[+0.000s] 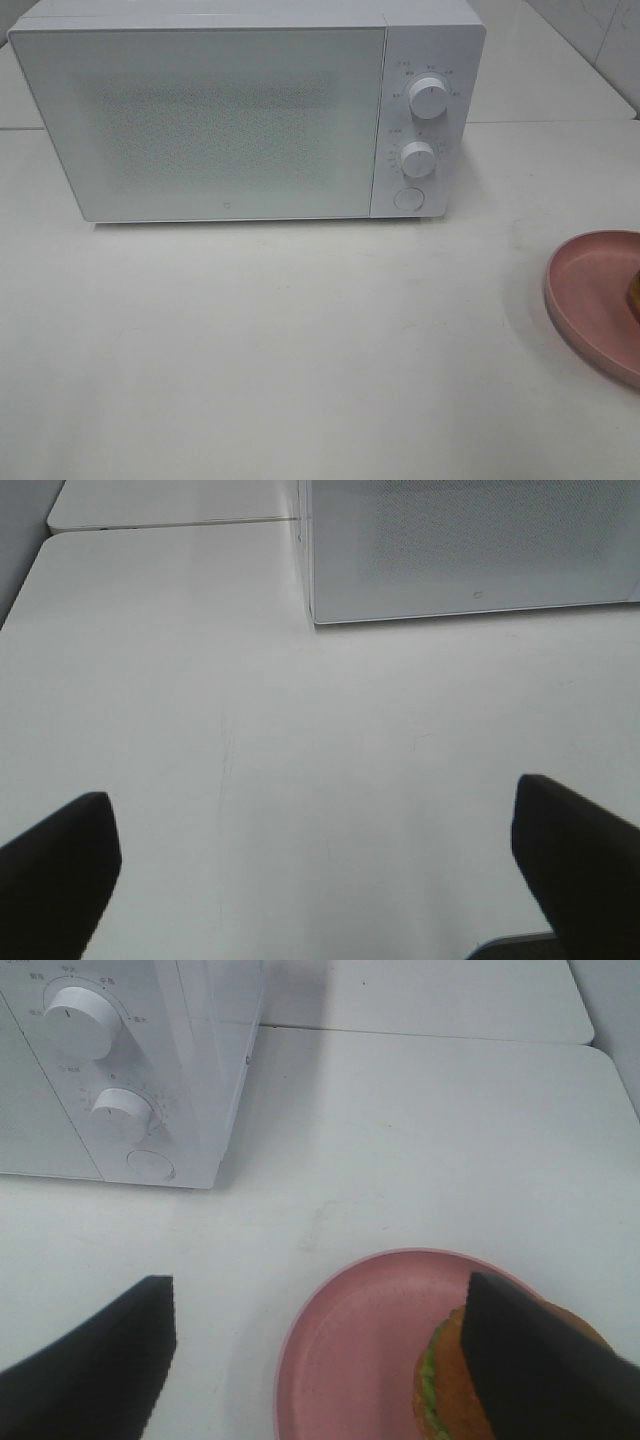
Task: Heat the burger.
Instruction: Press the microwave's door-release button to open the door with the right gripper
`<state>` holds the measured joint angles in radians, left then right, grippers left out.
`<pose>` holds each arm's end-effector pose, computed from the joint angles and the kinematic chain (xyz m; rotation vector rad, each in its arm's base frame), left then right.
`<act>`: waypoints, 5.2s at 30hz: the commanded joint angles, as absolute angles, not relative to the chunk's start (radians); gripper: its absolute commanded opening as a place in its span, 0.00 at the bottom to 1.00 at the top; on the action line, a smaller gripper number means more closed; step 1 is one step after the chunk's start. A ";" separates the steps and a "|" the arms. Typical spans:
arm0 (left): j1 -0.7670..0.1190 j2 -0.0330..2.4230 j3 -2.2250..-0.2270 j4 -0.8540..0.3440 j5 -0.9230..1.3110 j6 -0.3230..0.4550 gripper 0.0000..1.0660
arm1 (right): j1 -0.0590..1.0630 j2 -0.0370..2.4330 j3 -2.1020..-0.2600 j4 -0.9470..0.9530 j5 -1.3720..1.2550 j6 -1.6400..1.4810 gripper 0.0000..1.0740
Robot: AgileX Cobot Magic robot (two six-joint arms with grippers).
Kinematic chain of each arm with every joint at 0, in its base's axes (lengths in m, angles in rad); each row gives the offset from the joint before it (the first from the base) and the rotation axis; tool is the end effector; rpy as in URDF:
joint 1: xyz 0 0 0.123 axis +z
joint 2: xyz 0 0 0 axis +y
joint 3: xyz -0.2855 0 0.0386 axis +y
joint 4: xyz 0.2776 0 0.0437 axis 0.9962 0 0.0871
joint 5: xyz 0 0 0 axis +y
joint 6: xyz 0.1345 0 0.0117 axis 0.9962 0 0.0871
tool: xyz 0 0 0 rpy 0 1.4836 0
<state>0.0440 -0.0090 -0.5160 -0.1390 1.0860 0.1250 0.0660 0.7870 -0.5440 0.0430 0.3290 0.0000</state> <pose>0.0526 -0.0143 0.2753 0.0931 2.0352 -0.0602 0.2246 0.0167 0.2651 -0.0346 2.0559 0.0805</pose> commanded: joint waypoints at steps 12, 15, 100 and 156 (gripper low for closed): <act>0.039 -0.028 -0.517 -0.147 1.076 0.123 0.94 | 0.062 1.011 -0.552 0.078 0.092 0.000 0.71; 0.039 -0.028 -0.517 -0.147 1.076 0.123 0.94 | 0.063 1.066 -0.539 0.078 -0.023 0.000 0.71; 0.039 -0.028 -0.517 -0.147 1.076 0.123 0.94 | 0.784 1.732 -0.464 0.916 -1.076 0.958 0.11; 0.039 -0.028 -0.517 -0.148 1.076 0.124 0.94 | 0.618 2.099 -0.799 0.904 -0.947 1.196 0.00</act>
<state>0.0440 -0.0090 -0.5160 -0.1390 1.0860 0.1250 0.6290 2.0950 -0.7850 0.9120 -0.9500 1.1950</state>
